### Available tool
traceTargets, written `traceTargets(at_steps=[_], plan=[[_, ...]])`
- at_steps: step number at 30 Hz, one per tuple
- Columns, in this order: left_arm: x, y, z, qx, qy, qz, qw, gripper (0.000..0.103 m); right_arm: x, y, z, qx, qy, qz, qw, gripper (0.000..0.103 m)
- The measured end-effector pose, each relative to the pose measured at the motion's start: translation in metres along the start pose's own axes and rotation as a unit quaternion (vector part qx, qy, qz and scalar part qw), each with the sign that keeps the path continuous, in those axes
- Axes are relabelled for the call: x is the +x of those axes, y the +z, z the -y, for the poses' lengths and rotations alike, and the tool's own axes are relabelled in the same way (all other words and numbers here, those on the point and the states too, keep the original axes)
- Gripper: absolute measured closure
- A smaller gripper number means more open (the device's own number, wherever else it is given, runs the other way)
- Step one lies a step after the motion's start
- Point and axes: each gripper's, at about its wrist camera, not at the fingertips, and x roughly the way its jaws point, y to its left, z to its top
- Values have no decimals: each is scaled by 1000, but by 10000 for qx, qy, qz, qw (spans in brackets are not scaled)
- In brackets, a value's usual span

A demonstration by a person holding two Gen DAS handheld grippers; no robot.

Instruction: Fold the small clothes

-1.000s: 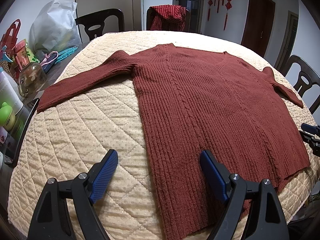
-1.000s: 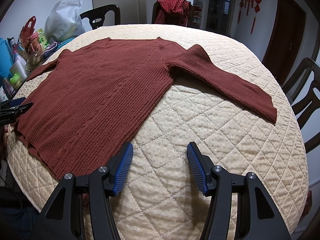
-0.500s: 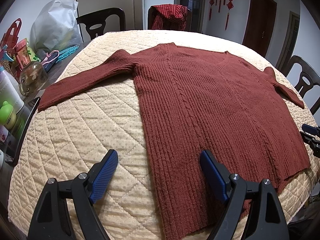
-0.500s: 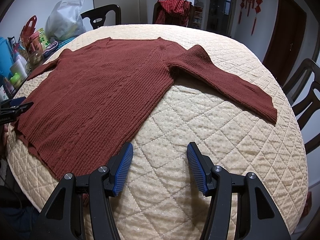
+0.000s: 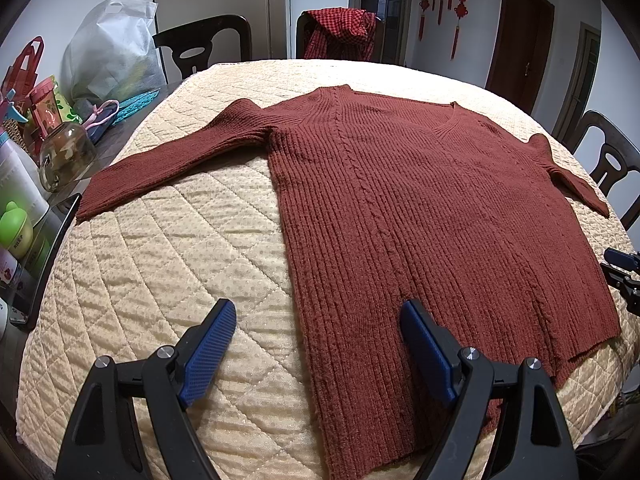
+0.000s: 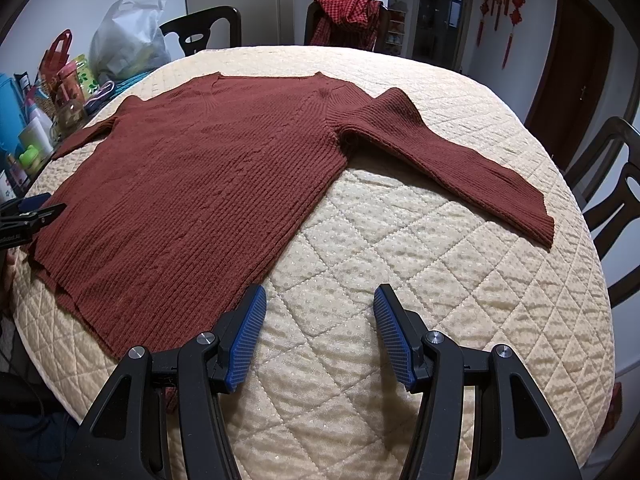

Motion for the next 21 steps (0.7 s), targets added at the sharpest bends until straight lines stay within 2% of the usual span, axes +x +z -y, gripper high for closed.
traceTargets(at_steps=[21], plan=[[-1,-4,-3,-20,20,-8,10000,17,2,3,-2,43,-49,-83,9999,46]])
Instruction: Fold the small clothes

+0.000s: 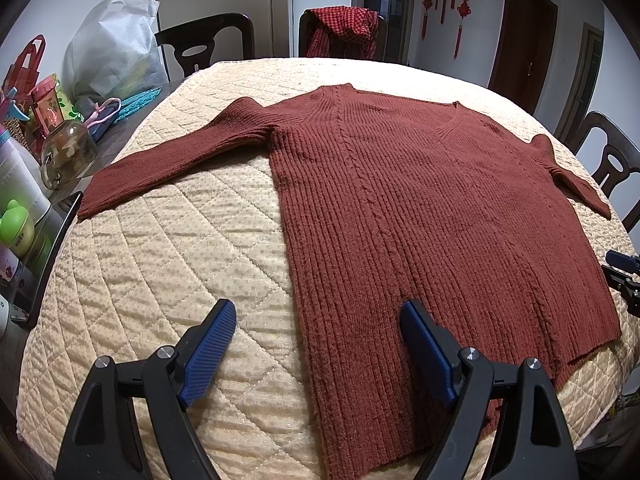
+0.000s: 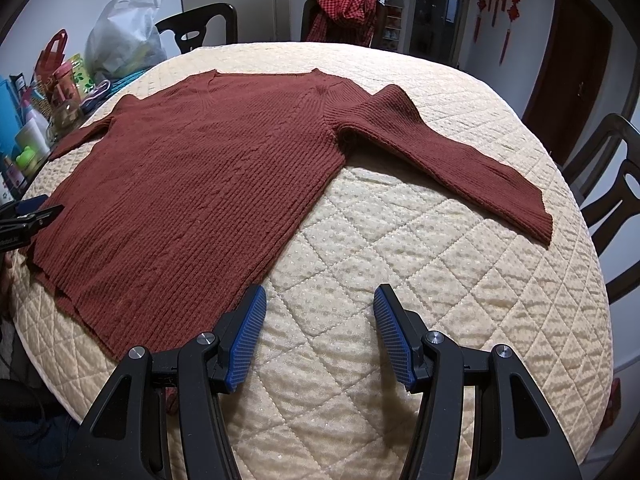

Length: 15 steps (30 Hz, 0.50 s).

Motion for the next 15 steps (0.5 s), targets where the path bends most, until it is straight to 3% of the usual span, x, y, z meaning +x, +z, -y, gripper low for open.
traceTargets(at_steps=[15], plan=[[0,1,1,-18,24,-34,10000,17,-1,2,-2,-2,-51,-75,10000,46]])
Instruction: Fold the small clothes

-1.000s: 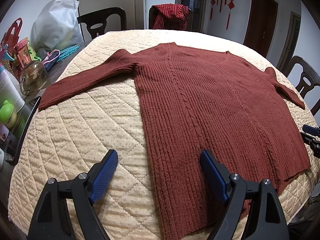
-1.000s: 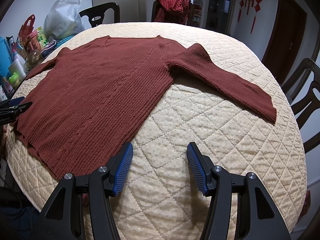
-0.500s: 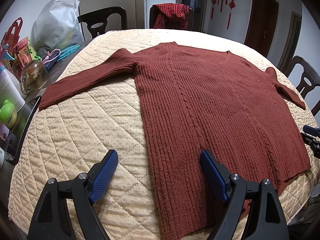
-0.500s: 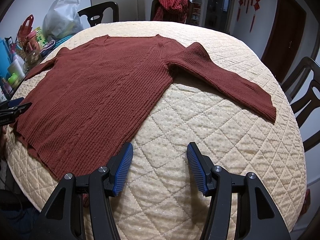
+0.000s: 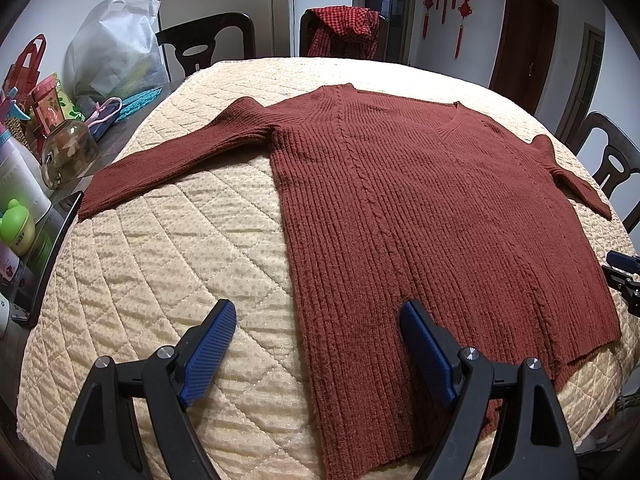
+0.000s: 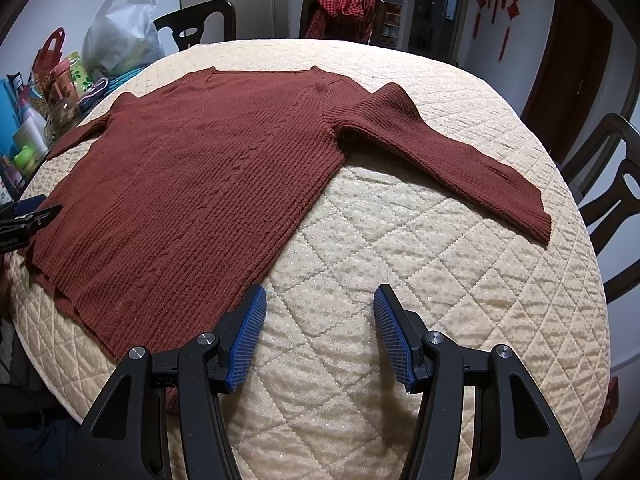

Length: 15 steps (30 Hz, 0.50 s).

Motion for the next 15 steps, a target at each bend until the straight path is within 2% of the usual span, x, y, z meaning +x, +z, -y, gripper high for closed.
traceTargets(at_steps=[15], plan=[[1,9,-1,-46,21,-88,9999,17,-12,1,-1,30,-8,66,10000,46]])
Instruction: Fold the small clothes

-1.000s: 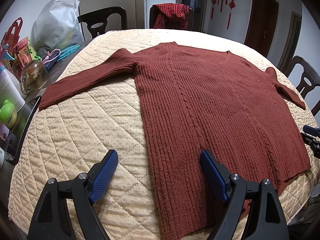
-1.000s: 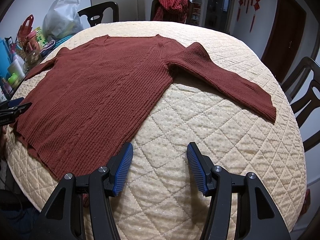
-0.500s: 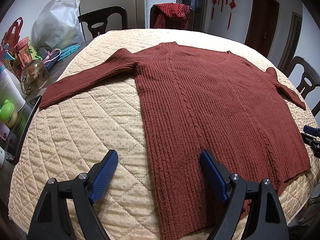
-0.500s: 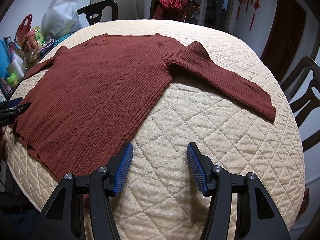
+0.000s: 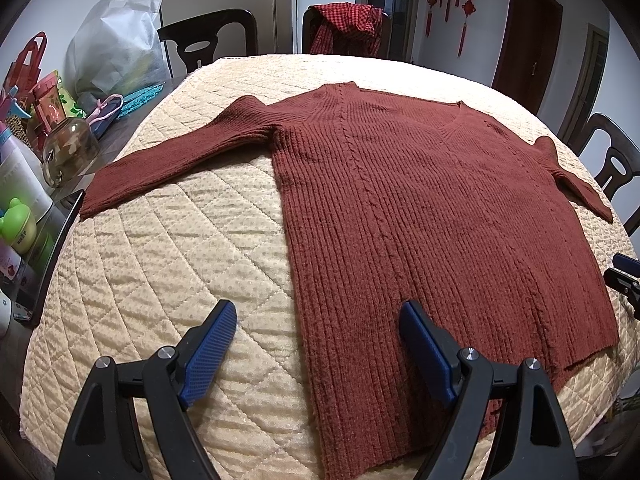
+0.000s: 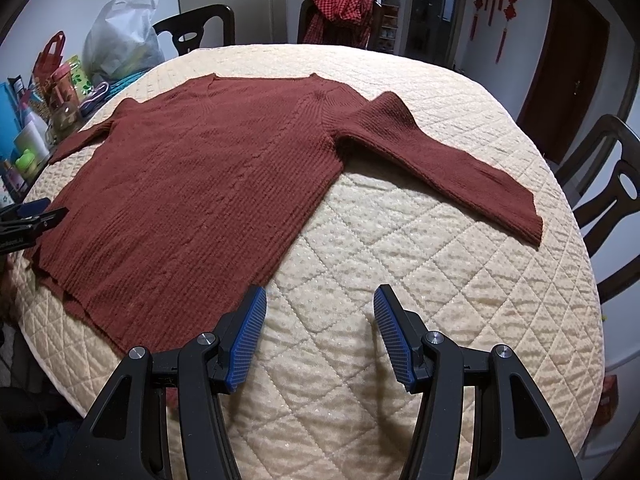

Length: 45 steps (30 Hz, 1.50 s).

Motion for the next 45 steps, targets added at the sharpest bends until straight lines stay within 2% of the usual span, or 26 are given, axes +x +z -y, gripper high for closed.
traceTargets(at_steps=[10,20,24,28,37,40,42,43,45], plan=[[7,15,-11,-55,93,25,9999,18,-2,27,-16,-150,134,238,9995,46],[20,43,-50,-374,444,61,9983,18,19,58,-45,-403,439,302,9978,46],[28,56,-85,-771,665,78,9948,19,26,68,-55,-528,535,334,9966,46],[37,61,-121,-1338,678,53,9887,20,33,78,-60,-605,607,334,9958,46],[54,71,-162,-2135,849,72,9732,23,48,86,-62,-648,771,264,9946,46],[59,75,-168,-2331,1074,134,9664,31,50,88,-60,-629,799,273,9944,46],[61,78,-168,-2312,1397,140,9627,51,50,88,-59,-631,829,279,9942,46],[61,80,-170,-2340,1409,183,9618,57,51,88,-60,-638,847,282,9940,46],[62,80,-177,-2461,1351,261,9594,84,51,87,-60,-642,877,280,9937,46]])
